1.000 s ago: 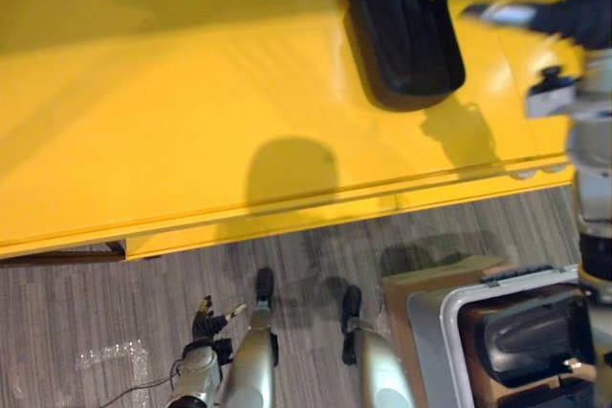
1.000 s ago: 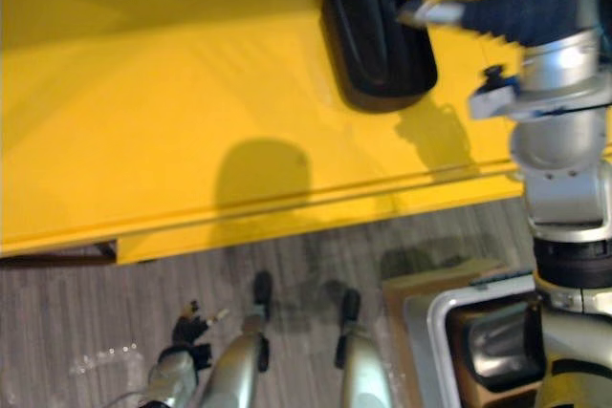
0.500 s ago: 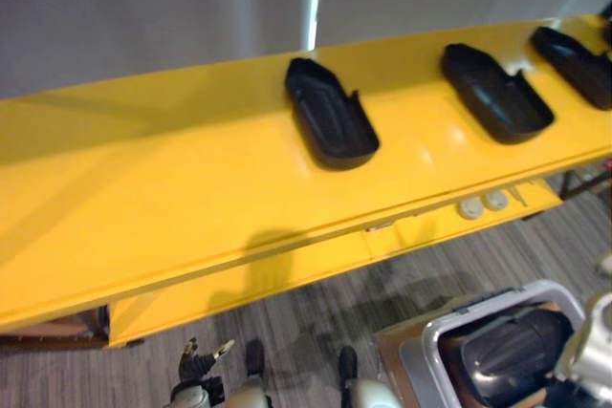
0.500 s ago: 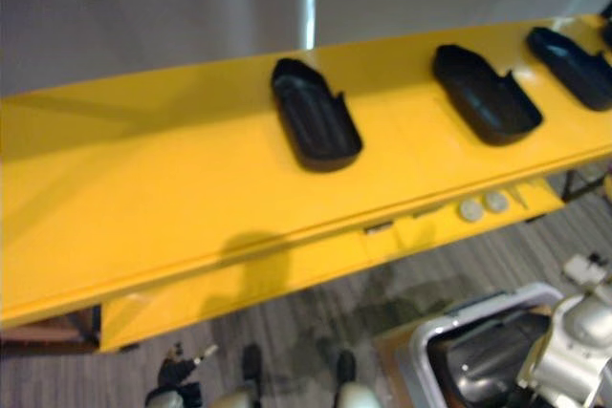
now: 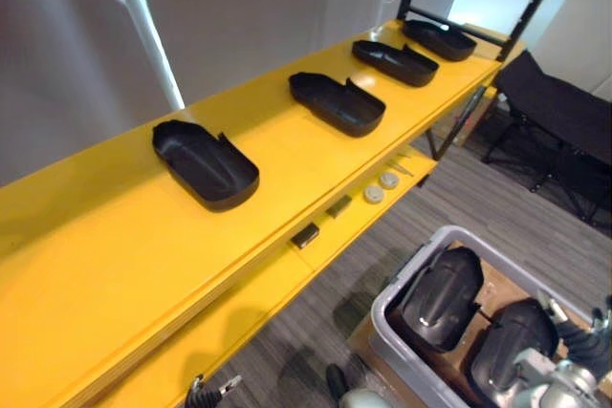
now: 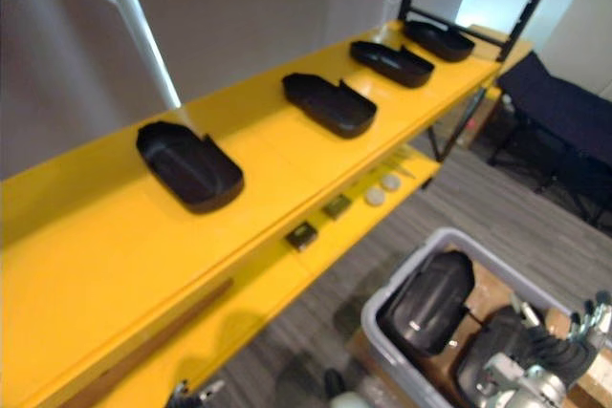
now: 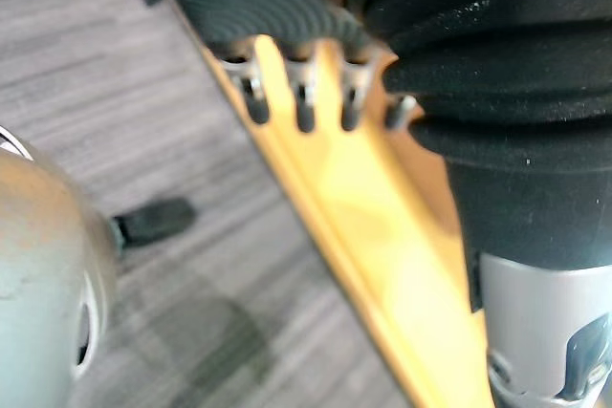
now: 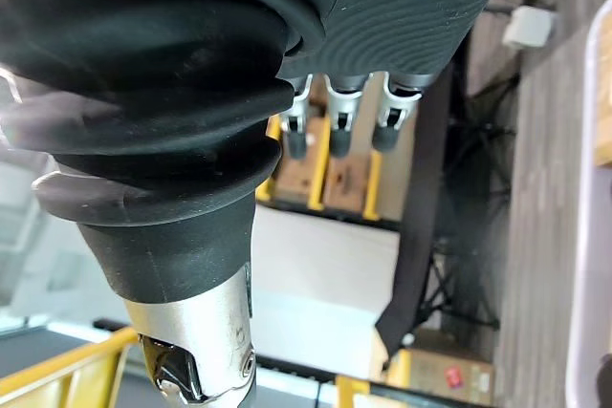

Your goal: Walk over and take plastic housings, then place them on the shelf

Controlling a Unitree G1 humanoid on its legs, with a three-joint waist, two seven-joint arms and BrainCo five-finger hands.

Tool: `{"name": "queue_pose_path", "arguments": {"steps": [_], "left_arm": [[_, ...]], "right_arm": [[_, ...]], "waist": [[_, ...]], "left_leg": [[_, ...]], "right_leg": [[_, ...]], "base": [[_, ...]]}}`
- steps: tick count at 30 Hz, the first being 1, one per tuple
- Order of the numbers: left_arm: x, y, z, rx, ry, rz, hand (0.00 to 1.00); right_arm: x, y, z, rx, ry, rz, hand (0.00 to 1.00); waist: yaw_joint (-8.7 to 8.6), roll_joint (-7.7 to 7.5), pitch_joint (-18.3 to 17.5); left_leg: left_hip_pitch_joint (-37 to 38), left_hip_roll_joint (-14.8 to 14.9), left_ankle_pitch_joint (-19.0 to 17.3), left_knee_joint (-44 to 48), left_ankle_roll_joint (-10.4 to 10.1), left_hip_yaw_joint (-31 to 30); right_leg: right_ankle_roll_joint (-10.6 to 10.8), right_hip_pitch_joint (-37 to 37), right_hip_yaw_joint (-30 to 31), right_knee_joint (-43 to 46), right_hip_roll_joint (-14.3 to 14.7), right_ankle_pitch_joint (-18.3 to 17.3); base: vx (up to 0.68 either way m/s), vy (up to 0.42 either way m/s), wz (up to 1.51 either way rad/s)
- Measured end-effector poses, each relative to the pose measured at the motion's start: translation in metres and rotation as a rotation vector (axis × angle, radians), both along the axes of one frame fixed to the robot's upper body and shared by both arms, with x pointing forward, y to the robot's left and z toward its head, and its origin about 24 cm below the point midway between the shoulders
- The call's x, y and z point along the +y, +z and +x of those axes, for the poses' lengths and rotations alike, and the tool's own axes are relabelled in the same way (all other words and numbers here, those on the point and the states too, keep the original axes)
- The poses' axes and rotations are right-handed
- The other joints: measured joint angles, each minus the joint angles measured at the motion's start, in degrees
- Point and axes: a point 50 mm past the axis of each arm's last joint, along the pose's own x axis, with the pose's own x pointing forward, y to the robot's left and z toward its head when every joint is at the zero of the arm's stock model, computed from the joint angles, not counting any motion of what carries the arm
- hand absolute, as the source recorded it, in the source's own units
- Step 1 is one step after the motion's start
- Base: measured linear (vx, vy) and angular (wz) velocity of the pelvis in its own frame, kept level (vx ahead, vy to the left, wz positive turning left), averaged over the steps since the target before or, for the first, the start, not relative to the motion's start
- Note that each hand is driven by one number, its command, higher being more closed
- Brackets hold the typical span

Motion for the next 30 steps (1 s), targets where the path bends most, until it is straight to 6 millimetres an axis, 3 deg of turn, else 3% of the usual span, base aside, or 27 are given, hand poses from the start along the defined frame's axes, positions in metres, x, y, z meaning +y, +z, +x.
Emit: {"name": "queue_pose_path", "arguments": {"steps": [1,2,4,7,12,14,15,16,17,18,19,21,23,25,26,28,29,30], "left_arm": [[-0.001,0.0,-0.001,0.0,0.005,-0.002,0.0],[-0.005,-0.001,-0.002,-0.004,0.019,-0.016,0.0],[-0.011,0.0,0.0,-0.027,0.052,-0.039,0.0],[-0.017,0.002,0.006,-0.06,0.063,-0.057,0.0],[-0.028,0.012,0.033,-0.155,0.001,-0.064,0.0],[-0.027,0.019,0.047,-0.209,-0.016,-0.048,0.0],[-0.026,0.023,0.053,-0.237,-0.021,-0.041,0.0],[-0.027,0.025,0.057,-0.252,-0.022,-0.042,0.0],[-0.031,0.027,0.067,-0.269,-0.029,-0.051,0.0],[-0.028,0.025,0.065,-0.254,-0.021,-0.044,0.0],[-0.025,0.025,0.062,-0.241,-0.008,-0.03,0.0],[-0.023,0.023,0.058,-0.229,0.014,-0.024,0.0],[-0.018,0.021,0.051,-0.211,0.044,-0.019,0.0],[-0.009,0.018,0.041,-0.176,0.055,0.002,0.0],[-0.005,0.017,0.039,-0.167,0.055,0.011,0.0],[0.006,0.017,0.036,-0.147,0.051,0.037,0.0],[0.011,0.017,0.036,-0.147,0.05,0.049,0.0],[0.012,0.018,0.038,-0.154,0.066,0.048,0.0]], "right_arm": [[0.006,0.001,0.008,-0.013,0.037,0.008,0.0],[0.015,0.004,0.02,-0.047,0.088,0.023,0.0],[0.025,0.007,0.038,-0.099,0.154,0.06,0.0],[0.038,0.002,0.051,-0.13,0.215,0.14,0.0],[0.041,-0.005,0.038,-0.122,0.229,0.197,0.0],[0.047,-0.002,0.039,-0.128,0.254,0.199,0.0],[0.053,0.003,0.039,-0.144,0.278,0.196,0.0],[0.056,0.006,0.039,-0.157,0.29,0.192,0.0],[0.058,0.011,0.04,-0.173,0.31,0.182,0.0],[0.065,0.011,0.042,-0.174,0.341,0.193,0.0],[0.071,0.008,0.04,-0.158,0.364,0.208,0.0],[0.072,0.007,0.039,-0.149,0.376,0.211,0.0],[0.075,0.006,0.04,-0.147,0.393,0.214,0.0],[0.078,0.006,0.041,-0.147,0.422,0.216,0.0],[0.078,0.006,0.042,-0.147,0.429,0.216,0.0],[0.08,0.004,0.042,-0.14,0.444,0.22,0.0],[0.08,0.001,0.042,-0.13,0.44,0.228,0.0],[0.08,-0.002,0.044,-0.118,0.434,0.239,0.0]], "waist": [[0.45,-0.12,-0.09],[0.99,0.4,-0.31],[2.24,1.98,-0.11],[4.39,2.49,0.21],[4.4,2.33,3.62],[4.7,1.29,6.2],[5.1,0.1,6.81],[5.76,0.52,7.62],[6.65,1.75,9.37],[7.74,2.79,10.13],[7.93,2.98,10.07],[8.16,2.98,9.89],[8.56,2.19,8.38],[9.89,0.87,6.21],[10.27,0.47,5.3],[10.37,-1.1,4.05],[10.02,-2.19,3.41],[10.08,-2.74,3.11]], "left_leg": [[-1.8,-0.3,-2.7,3.56,-0.65,-3.13],[-4.2,-0.6,-6.66,9.09,0.32,-10.85],[-6.85,-0.44,-11.9,15.05,0.68,-19.28],[-7.85,-0.91,-17.1,21.09,1.11,-25.29],[-10.53,-2.12,-22.47,32.98,3.33,-25.65],[-12.01,-2.78,-24.23,38.42,4.89,-22.83],[-14.02,-3.22,-24.73,40.8,6.33,-20.42],[-14.74,-2.36,-24.5,41.06,7.25,-19.03],[-14.85,-0.49,-24.39,41.25,8.65,-16.73],[-14.83,2.18,-23.59,40.63,9.16,-14.14],[-14.2,3.35,-21.68,38.14,9.26,-11.82],[-12.65,4.73,-18.59,34.04,8.72,-9.38],[-12.64,5.3,-16.01,30.05,7.64,-7.37],[-13.94,5.91,-13.96,26.94,4.98,-6.12],[-14.96,6.15,-13.49,26.84,4.47,-6.11],[-18.14,7.48,-11.67,27.71,2.74,-5.89],[-19.52,7.72,-11.01,28.35,1.87,-6.05],[-19.94,8.23,-10.2,28.92,0.87,-6.23]], "right_leg": [[-0.21,-0.81,1.37,0.19,0.17,0.2],[-0.61,-2.09,3.17,0.29,1.03,0.87],[-0.47,-3.3,5.77,0.48,2.73,2.04],[0.37,-4.04,8.91,2.09,4.38,2.93],[2.13,-3.95,8.74,7.94,4.57,1.17],[4.34,-4.47,10.51,8.23,4.33,2.65],[4.26,-5.73,11.93,5.75,3.61,3.45],[2.5,-5.75,9.36,3.97,2.31,3.51],[-0.68,-7.0,1.29,4.48,0.35,1.65],[-0.76,-8.99,-7.05,10.06,-0.7,1.44],[-0.98,-9.66,-10.42,16.4,-1.94,0.88],[-2.37,-7.26,-11.27,23.47,-3.48,-2.56],[-2.02,-3.87,-11.68,25.61,-6.56,-5.73],[-1.33,0.47,-12.04,21.73,-11.42,-5.8],[-1.27,0.66,-12.16,20.05,-12.54,-5.67],[0.46,3.15,-12.87,12.69,-15.35,-1.07],[3.5,4.03,-12.82,10.77,-16.0,-0.04],[7.39,4.51,-13.22,9.87,-15.62,-3.0]], "base": [[0.05,0.002,-0.78],[0.03,0.02,-0.81],[0.04,0.077,-0.87],[0.03,0.161,-0.67],[-0.07,0.145,-0.12],[-0.27,0.178,-0.63],[-0.35,0.147,-0.77],[-0.43,0.107,-1.01],[-0.45,0.115,-1.24],[-0.48,0.162,-1.46],[-0.33,0.152,-1.22],[-0.17,0.046,-0.84],[-0.11,-0.071,-0.75],[-0.08,-0.167,-0.91],[-0.07,-0.224,-1.01],[-0.05,-0.33,-0.51],[-0.03,-0.401,-0.1],[-0.01,-0.508,-0.23]]}}
